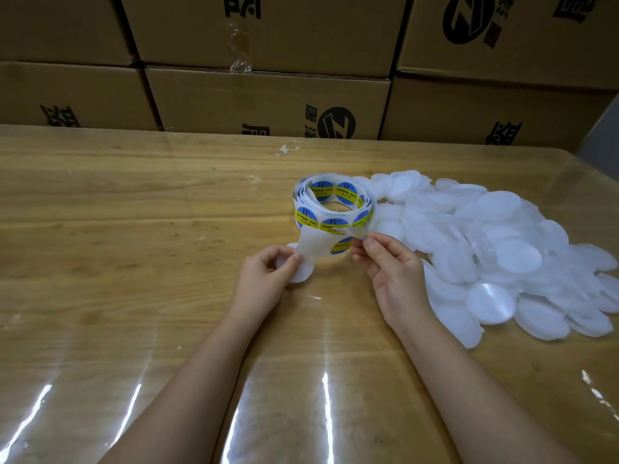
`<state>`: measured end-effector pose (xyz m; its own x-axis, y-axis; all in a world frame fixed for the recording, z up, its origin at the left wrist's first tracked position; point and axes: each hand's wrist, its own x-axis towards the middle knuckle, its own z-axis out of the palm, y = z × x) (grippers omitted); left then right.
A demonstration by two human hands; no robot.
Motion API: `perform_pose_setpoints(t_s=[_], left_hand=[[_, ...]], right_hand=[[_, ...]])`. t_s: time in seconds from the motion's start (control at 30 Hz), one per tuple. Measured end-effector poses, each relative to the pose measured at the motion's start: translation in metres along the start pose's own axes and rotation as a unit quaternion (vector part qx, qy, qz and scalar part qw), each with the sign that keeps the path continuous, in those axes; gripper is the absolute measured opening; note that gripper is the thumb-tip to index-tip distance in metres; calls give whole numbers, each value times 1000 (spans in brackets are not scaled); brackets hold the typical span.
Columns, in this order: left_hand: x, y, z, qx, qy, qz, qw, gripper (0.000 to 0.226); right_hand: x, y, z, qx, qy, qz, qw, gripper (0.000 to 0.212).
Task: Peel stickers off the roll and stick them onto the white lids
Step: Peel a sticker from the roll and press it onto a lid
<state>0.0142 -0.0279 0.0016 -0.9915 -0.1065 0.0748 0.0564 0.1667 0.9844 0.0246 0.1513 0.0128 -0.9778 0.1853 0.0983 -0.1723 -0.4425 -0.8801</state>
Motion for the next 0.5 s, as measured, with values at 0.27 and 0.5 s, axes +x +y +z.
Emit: perform_pose_setpoints(t_s=[0.27, 0.5], left_hand=[[-1, 1, -7, -10, 99, 12, 995, 43], [-7, 10, -2, -109, 133, 62, 983, 27]], right_hand=[[-2, -7, 2, 34, -38, 29, 998, 29], [-3, -2, 5, 50, -37, 34, 997, 15]])
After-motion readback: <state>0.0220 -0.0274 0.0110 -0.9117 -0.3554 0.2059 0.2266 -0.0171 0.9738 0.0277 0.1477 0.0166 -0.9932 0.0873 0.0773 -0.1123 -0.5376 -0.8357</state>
